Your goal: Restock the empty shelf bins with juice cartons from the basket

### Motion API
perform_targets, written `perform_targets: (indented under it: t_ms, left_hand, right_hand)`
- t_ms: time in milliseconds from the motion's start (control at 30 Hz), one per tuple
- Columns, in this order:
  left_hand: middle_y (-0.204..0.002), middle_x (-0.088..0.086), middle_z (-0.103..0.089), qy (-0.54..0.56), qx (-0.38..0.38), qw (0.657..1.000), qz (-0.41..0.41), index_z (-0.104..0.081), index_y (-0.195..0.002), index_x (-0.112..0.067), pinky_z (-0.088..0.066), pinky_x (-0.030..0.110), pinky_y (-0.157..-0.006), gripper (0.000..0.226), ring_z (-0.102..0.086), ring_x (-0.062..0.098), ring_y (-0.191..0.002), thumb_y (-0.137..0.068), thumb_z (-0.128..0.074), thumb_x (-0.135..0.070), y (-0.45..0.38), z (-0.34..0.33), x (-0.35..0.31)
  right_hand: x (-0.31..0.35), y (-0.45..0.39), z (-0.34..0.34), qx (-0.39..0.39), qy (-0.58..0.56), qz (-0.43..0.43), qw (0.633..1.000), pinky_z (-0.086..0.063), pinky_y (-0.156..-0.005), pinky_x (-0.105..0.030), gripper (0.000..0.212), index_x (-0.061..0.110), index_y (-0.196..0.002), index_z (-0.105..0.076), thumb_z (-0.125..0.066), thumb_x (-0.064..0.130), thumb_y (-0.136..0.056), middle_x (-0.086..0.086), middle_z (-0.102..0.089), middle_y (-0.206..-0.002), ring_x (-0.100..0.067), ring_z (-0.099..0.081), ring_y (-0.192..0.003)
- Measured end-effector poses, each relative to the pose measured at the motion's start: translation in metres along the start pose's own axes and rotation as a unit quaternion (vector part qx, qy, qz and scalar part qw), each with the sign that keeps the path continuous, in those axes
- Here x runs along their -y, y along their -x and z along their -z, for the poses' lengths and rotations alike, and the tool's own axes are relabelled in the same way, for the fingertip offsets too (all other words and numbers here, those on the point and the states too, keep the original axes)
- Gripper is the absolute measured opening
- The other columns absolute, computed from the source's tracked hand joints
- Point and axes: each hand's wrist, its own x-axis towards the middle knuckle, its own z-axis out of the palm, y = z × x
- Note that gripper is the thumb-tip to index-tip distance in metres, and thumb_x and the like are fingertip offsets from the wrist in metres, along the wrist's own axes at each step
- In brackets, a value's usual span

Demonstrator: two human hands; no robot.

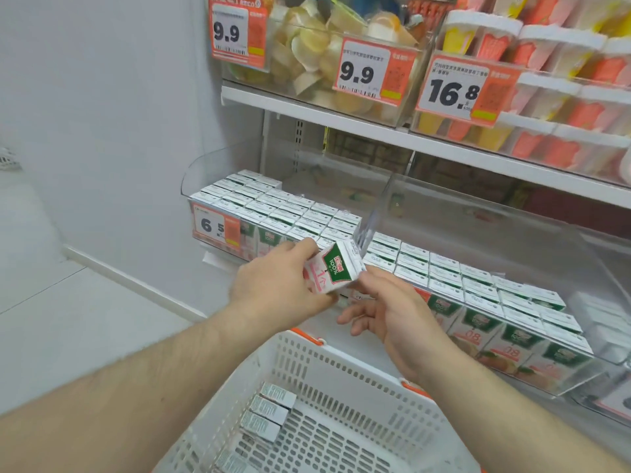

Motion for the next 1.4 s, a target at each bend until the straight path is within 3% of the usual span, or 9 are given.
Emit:
perform_targets:
  t_ms: [200,367,567,700,833,1000,1167,1267,1400]
  left_hand:
    - [-0.106,-0.010,-0.049,-0.108,-0.054,0.992,-0.036,-0.041,-0.111,-0.036,-0.039,0.031,-0.066,0.055,-0.061,0.019,-0.091,-0.072,-0.061,-0.069,-0.009,0.011,0.010]
    - [-0.098,-0.015,-0.057,0.103,-0.028,0.992,0.067,-0.048,-0.108,-0.040,-0.049,0.032,-0.071,0.051,-0.061,0.011,-0.086,-0.066,-0.070,-0.060,-0.028,0.026,0.035]
    - [-0.068,-0.001,-0.062,0.388,-0.009,0.876,0.287,-0.061,-0.074,-0.016,-0.041,0.025,-0.057,0.028,-0.055,0.015,-0.063,-0.074,-0.078,-0.037,-0.065,0.025,0.080]
    - [-0.094,0.010,-0.071,0.498,0.029,0.782,0.375,-0.069,-0.094,-0.014,-0.050,0.029,-0.062,0.034,-0.066,0.025,-0.075,-0.074,-0.075,-0.041,-0.078,0.017,0.092]
    - [-0.085,0.009,-0.071,0.533,0.048,0.739,0.409,-0.066,-0.106,-0.013,-0.046,0.026,-0.058,0.040,-0.065,0.024,-0.066,-0.083,-0.069,-0.046,-0.087,0.002,0.100]
    - [-0.077,0.005,-0.070,0.567,0.042,0.703,0.426,-0.069,-0.089,-0.010,-0.045,0.029,-0.060,0.027,-0.063,0.024,-0.063,-0.086,-0.068,-0.037,-0.091,-0.007,0.107]
    - [-0.072,0.008,-0.067,0.581,0.061,0.720,0.374,-0.062,-0.072,-0.008,-0.047,0.029,-0.058,0.031,-0.062,0.019,-0.055,-0.090,-0.061,-0.033,-0.092,-0.021,0.125]
    - [-0.049,0.005,-0.062,0.582,0.094,0.693,0.415,-0.060,-0.070,-0.008,-0.045,0.030,-0.059,0.030,-0.057,0.019,-0.041,-0.086,-0.065,-0.033,-0.095,-0.011,0.116]
    - [-0.067,0.007,-0.072,0.577,0.078,0.690,0.429,-0.067,-0.075,-0.013,-0.053,0.032,-0.070,0.026,-0.069,0.026,-0.065,-0.083,-0.069,-0.038,-0.090,-0.010,0.109]
  right_hand:
    - [0.035,-0.029,-0.042,-0.081,0.091,-0.059,0.991,-0.046,-0.047,-0.023,0.046,0.006,-0.087,-0.070,-0.054,0.049,-0.093,-0.017,-0.072,-0.075,-0.022,-0.060,-0.053]
    - [0.062,-0.060,-0.058,-0.124,0.051,-0.073,0.988,-0.039,-0.041,-0.024,0.034,0.003,-0.089,-0.063,-0.052,0.035,-0.092,-0.017,-0.067,-0.064,-0.024,-0.054,-0.045]
    - [0.084,-0.129,-0.065,-0.153,0.115,-0.027,0.981,-0.048,-0.047,-0.031,0.028,0.008,-0.089,-0.061,-0.055,0.035,-0.091,-0.018,-0.070,-0.077,-0.029,-0.061,-0.058]
    - [0.081,-0.191,-0.068,-0.191,0.236,0.015,0.953,-0.059,-0.078,-0.049,0.030,0.015,-0.079,-0.063,-0.052,0.043,-0.077,-0.010,-0.071,-0.085,-0.034,-0.070,-0.082]
    - [0.072,-0.245,-0.068,-0.201,0.267,-0.022,0.942,-0.059,-0.074,-0.037,0.029,0.013,-0.093,-0.067,-0.057,0.037,-0.082,-0.008,-0.069,-0.086,-0.027,-0.068,-0.076]
    - [0.059,-0.296,-0.068,-0.159,0.290,-0.110,0.937,-0.055,-0.069,-0.033,0.022,0.013,-0.087,-0.057,-0.056,0.034,-0.091,-0.006,-0.063,-0.074,-0.022,-0.064,-0.066]
    - [0.048,-0.317,-0.071,-0.050,0.417,-0.135,0.898,-0.041,-0.060,-0.029,0.021,0.014,-0.102,-0.062,-0.055,0.033,-0.095,-0.008,-0.058,-0.092,-0.020,-0.055,-0.075]
    - [0.043,-0.325,-0.071,0.005,0.393,-0.149,0.907,-0.040,-0.060,-0.029,0.023,0.014,-0.102,-0.067,-0.054,0.032,-0.095,-0.005,-0.057,-0.091,-0.019,-0.052,-0.072]
    - [0.037,-0.332,-0.063,-0.007,0.315,-0.186,0.931,-0.048,-0.059,-0.028,0.011,0.012,-0.089,-0.059,-0.052,0.020,-0.092,-0.007,-0.061,-0.077,-0.022,-0.058,-0.061]
